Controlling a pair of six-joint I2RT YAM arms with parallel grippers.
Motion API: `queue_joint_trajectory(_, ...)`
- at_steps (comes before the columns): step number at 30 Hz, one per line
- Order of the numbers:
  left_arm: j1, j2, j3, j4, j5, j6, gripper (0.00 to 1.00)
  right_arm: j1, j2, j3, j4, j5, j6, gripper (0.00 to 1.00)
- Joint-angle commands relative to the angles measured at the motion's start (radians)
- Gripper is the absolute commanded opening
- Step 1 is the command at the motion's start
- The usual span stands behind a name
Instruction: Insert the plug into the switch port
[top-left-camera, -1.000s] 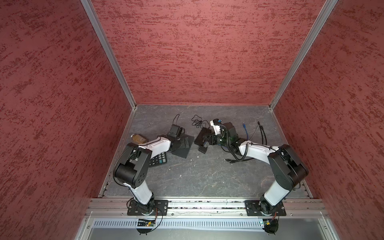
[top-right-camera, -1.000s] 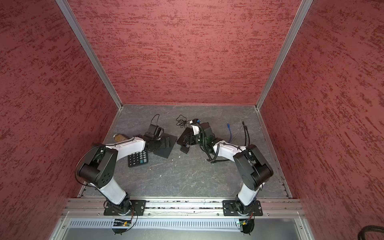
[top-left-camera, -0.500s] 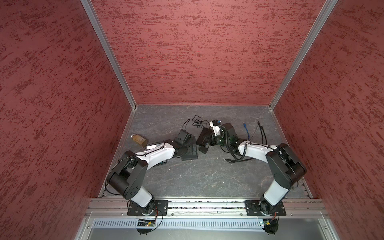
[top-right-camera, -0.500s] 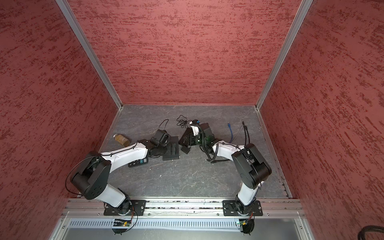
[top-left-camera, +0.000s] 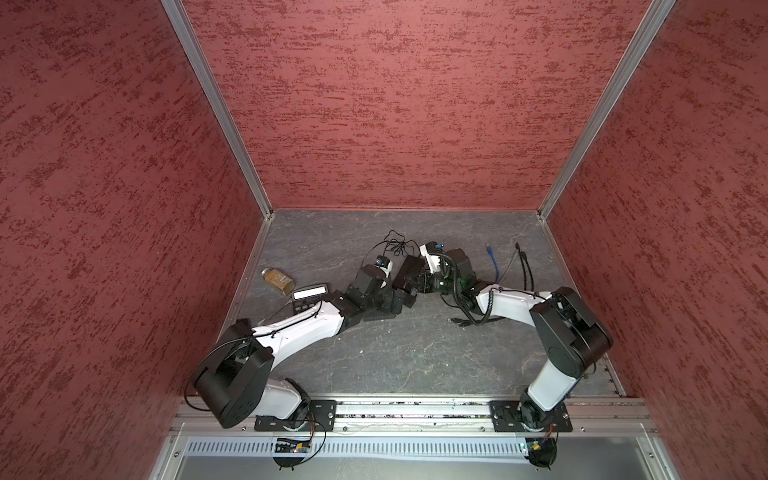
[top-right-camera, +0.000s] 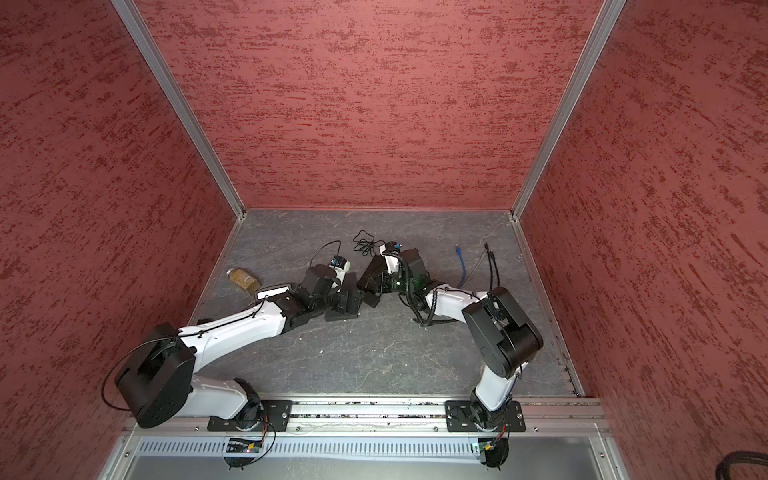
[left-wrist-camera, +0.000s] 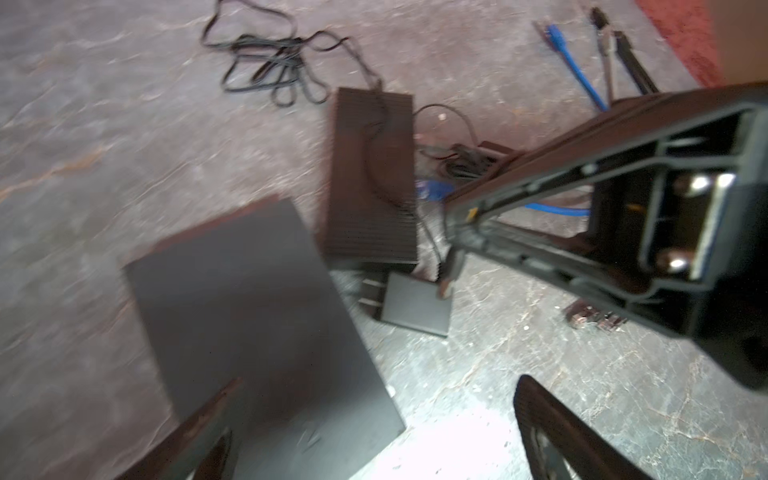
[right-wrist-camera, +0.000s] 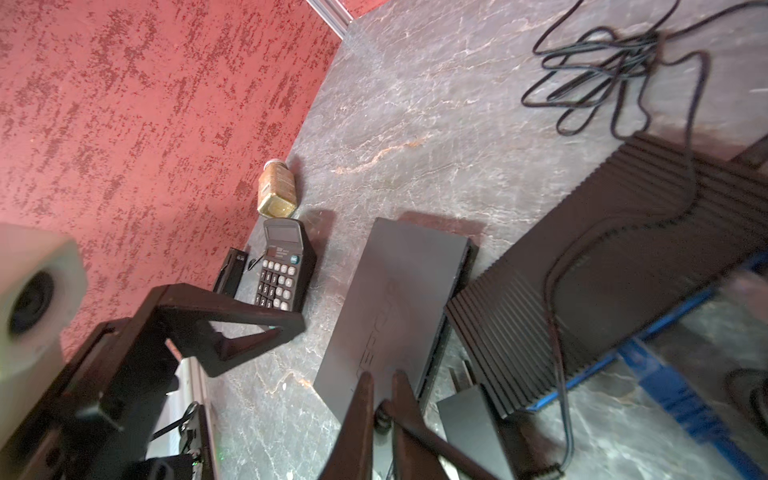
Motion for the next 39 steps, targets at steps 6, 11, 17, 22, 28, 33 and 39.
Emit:
queue_joint_trajectory(6,-0.016,0.114,0.057,0.159,0.043,0.104,0.8,0.003,-0.029,-0.013,0.046,-0.039,0.035,0.12)
queue_joint_trajectory(11,-0.015,0.134,0.058,0.209,0.056,0.128,0.6,0.004,-0.038,-0.007,0.024,-0.042,0.031,0.12)
queue_joint_trajectory(17,-0.008,0.143,0.044,0.256,0.073,0.159,0.38,0.004,-0.043,-0.003,0.016,-0.054,0.035,0.12)
queue_joint_trajectory(22,-0.002,0.143,0.03,0.276,0.085,0.166,0.26,0.004,-0.049,0.012,-0.006,-0.055,0.025,0.12)
queue_joint_trajectory(28,0.007,0.153,0.022,0.288,0.092,0.167,0.14,0.004,-0.05,0.023,-0.017,-0.071,0.022,0.13)
queue_joint_trajectory(33,0.016,0.155,0.012,0.304,0.092,0.166,0.02,0.004,-0.055,0.028,-0.029,-0.074,0.016,0.13)
queue_joint_trajectory(39,0.031,0.154,0.013,0.288,0.101,0.191,0.0,0.004,-0.05,0.055,-0.11,-0.091,-0.05,0.18)
